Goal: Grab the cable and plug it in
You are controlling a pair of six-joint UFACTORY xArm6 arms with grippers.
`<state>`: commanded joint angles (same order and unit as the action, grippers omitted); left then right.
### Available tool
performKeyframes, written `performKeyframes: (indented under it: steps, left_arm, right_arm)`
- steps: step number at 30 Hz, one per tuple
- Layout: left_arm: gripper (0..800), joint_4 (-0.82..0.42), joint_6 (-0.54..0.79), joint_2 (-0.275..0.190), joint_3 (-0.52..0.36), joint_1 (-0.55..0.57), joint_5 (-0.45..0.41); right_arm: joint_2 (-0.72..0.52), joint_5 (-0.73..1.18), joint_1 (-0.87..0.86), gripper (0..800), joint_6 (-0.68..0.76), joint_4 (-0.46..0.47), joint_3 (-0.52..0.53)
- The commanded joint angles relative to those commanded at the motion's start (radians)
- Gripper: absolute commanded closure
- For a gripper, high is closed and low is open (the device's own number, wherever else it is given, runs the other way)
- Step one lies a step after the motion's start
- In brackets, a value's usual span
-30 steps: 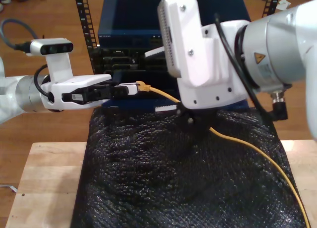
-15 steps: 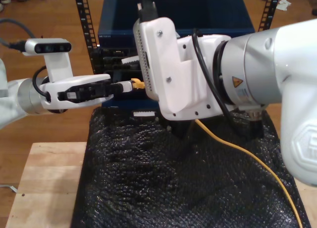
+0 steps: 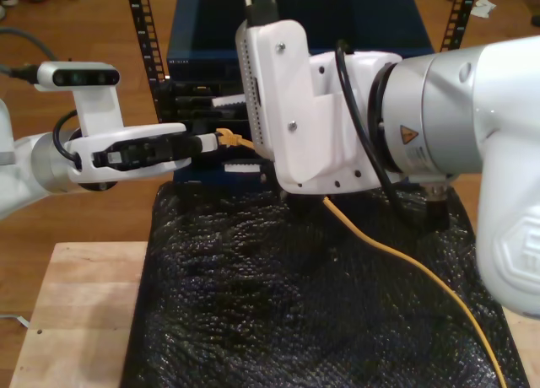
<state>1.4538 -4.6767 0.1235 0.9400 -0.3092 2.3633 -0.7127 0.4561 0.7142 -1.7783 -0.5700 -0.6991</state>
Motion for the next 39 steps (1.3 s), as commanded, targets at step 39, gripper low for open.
performKeyframes:
  steps: [39]
  left_arm:
    - [774, -0.008, -0.094, 0.017, 0.009, 0.000, 0.034]
  right_arm:
    - [-0.002, 0.000, -0.002, 594, 0.005, -0.005, 0.011]
